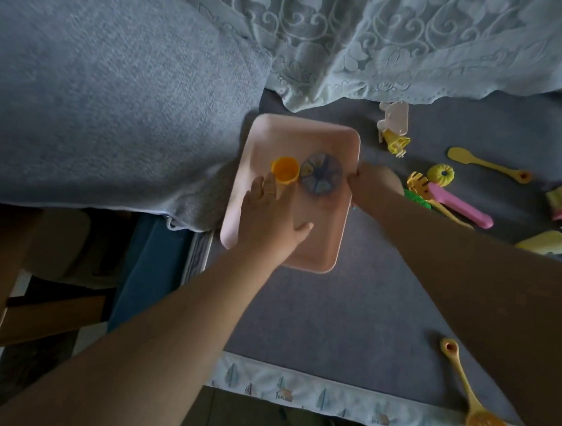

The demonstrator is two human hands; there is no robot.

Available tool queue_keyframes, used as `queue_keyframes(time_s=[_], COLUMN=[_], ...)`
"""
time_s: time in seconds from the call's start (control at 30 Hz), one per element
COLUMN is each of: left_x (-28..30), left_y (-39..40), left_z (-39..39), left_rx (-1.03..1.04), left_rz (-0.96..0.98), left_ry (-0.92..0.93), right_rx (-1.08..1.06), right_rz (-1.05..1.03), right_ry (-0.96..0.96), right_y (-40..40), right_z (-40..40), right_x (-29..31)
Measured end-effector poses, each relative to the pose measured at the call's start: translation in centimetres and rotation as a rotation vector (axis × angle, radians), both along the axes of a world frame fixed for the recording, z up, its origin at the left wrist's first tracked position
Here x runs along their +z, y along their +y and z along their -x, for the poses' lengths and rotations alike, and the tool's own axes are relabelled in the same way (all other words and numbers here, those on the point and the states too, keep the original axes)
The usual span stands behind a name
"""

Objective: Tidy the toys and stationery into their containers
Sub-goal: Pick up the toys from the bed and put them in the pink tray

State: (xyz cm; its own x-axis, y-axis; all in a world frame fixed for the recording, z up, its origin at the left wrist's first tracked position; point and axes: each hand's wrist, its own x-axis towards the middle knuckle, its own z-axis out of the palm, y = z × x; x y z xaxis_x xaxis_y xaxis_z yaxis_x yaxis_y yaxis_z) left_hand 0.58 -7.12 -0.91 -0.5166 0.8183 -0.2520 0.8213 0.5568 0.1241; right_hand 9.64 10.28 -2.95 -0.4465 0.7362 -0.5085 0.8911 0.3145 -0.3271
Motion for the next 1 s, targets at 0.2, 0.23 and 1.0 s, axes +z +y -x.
queue_keyframes(time_s=[0.2, 0.23, 1.0], left_x=[-0.3, -0.5, -4.3], left_y=[3.5, 4.3, 13.2], left_z=[-0.4, -0.6, -8.5], left_rx=[-0.065, -0.104, -0.304], left_rz=[-0.064, -0.063, 0.051], left_ry=[0.027, 0.055, 0.345], right_rx=[0.010, 0.022, 0.101], right_rz=[0.007, -0.002, -0.114], right_ry=[0.120, 0.107, -0.045], right_y=[3.0, 3.3, 5.4], right_z=[-0.2, -0.7, -13.0], right_x=[0.4, 0.2, -2.6])
